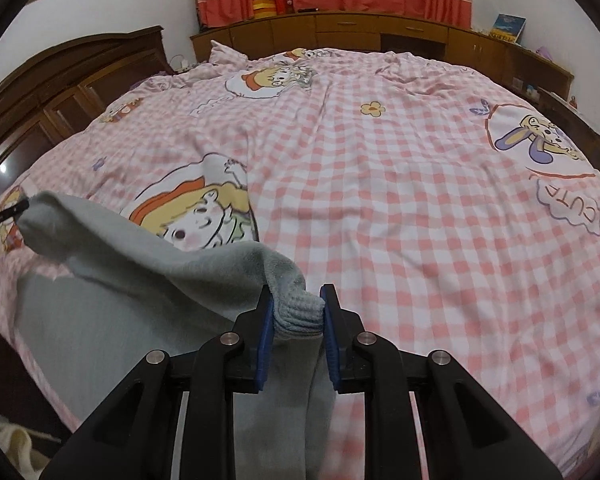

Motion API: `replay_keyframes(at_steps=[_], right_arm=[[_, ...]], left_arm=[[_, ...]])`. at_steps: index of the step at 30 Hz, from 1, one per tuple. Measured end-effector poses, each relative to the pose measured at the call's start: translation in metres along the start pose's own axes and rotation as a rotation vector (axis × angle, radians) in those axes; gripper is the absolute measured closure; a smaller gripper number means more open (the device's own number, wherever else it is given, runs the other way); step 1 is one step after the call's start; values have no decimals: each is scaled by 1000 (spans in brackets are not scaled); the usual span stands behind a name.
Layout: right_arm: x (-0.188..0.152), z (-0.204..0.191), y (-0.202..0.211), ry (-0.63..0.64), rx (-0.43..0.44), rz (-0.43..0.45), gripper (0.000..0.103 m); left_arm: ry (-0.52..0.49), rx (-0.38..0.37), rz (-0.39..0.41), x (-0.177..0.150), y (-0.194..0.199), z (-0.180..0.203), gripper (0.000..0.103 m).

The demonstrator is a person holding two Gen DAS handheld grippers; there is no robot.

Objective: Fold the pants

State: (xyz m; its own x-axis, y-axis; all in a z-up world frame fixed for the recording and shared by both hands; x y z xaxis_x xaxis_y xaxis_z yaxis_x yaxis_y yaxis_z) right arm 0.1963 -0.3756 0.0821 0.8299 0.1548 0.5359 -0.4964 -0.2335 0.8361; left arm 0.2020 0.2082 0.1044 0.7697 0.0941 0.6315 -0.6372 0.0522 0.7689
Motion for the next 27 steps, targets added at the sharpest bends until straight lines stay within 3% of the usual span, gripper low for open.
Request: replay_keyframes(at_steps=[17,27], right_arm=[[-83,-15,28,56,9,-59,81],[-124,-15,14,51,9,-119,81]], left_arm=[[5,-75,91,-105,75,-14,91],[-2,-68,37,-164,80,-14,91]])
Point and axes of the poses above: each gripper's, at about its wrist camera, not at the fingertips, and y roughly against the way its jaws point, z to its right, x to its top, the point moved 5 cm from there along -y, roughly the way its jaws point, and after that the axes turned 8 degrees about -z, right-handed, at the moved point
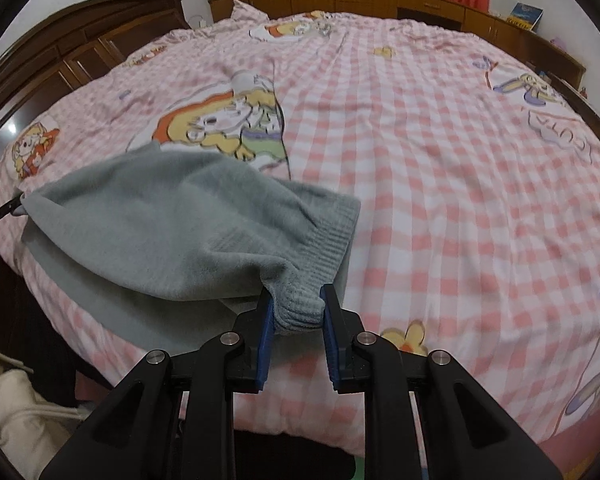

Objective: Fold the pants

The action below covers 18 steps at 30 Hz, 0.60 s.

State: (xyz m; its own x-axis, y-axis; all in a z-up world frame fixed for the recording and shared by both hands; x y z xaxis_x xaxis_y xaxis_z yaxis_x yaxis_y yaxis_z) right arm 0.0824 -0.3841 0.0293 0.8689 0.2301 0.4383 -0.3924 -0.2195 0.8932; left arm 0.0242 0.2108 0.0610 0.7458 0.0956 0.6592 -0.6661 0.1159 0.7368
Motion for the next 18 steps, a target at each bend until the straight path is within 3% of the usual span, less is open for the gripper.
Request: replay_keyframes(at_steps=[13,18], right_arm=[[-13,-7,-23,58,-109,-106,80],[-13,-5,-12,54,-163,-111,67]], left_arm=[[8,-5,-94,-50,-13,-2,88],[32,2,-99,-64,-4,-12,70]])
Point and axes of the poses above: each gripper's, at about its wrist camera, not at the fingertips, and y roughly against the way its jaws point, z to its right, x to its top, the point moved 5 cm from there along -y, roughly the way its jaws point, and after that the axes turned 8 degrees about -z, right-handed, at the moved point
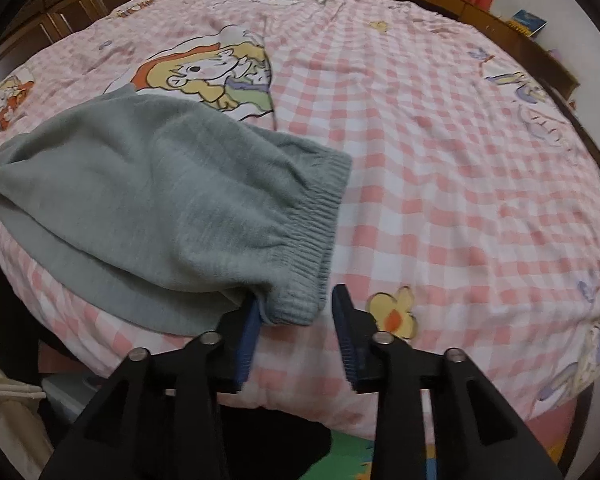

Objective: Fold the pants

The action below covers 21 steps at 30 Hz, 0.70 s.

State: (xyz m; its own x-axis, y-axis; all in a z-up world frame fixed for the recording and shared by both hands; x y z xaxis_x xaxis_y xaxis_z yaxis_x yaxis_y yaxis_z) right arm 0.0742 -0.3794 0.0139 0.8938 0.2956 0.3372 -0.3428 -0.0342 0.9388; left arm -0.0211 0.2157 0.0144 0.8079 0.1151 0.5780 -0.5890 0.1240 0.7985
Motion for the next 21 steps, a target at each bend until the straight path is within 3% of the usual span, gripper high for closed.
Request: replay_keyframes(at_steps=[5,9,12,21], right_arm=[[-3,3,22,-2,-23,27,66],[-2,-5,39,14,-35,66,66],[4,-20,52,48,-29,95,66],[31,-129,47,234,117,148,66]], left_arm=[[22,-9,12,-6,14,-7,67],[37,15,30,-5,26,-10,53],[73,1,36,-7,37,-14,50],[99,-27,43,1,40,-13,50]])
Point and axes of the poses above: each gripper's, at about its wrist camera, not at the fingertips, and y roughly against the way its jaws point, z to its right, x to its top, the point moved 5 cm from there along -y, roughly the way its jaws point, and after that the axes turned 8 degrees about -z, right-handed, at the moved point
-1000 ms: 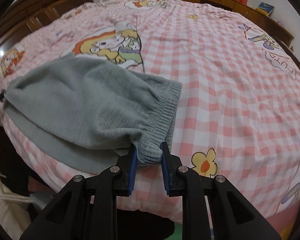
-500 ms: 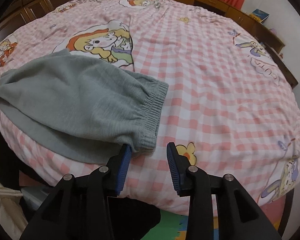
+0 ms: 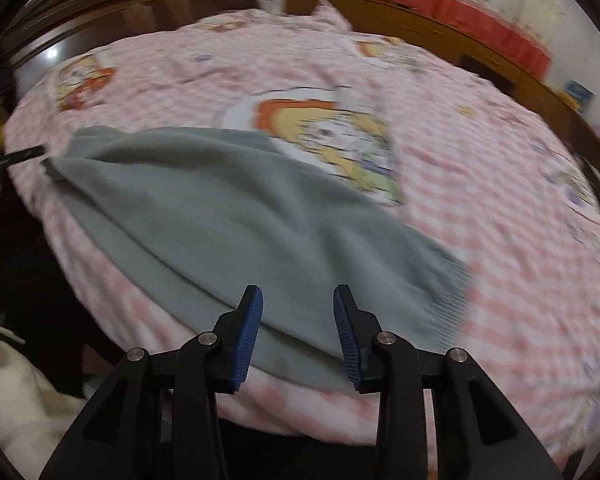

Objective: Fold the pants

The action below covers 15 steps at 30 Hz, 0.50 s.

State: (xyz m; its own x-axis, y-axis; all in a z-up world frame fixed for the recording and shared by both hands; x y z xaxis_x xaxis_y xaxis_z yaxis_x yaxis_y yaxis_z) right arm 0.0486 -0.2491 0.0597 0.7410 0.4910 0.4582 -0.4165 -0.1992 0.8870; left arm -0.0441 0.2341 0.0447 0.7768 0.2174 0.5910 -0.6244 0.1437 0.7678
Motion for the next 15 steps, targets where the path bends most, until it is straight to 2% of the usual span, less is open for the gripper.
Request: replay_keyframes(at_steps=[8,12,15], right_arm=[[22,-95,-63,101,121,-34,66],[26,-120,-82,122,151,-36,66],[28,-128,-94,126,159,-47,63]], left_arm=[[11,-22,-9,28,-31,7,50],[-19,2,-29,32,-47,13,50],[-2,2,-46,32,-57,11,50]])
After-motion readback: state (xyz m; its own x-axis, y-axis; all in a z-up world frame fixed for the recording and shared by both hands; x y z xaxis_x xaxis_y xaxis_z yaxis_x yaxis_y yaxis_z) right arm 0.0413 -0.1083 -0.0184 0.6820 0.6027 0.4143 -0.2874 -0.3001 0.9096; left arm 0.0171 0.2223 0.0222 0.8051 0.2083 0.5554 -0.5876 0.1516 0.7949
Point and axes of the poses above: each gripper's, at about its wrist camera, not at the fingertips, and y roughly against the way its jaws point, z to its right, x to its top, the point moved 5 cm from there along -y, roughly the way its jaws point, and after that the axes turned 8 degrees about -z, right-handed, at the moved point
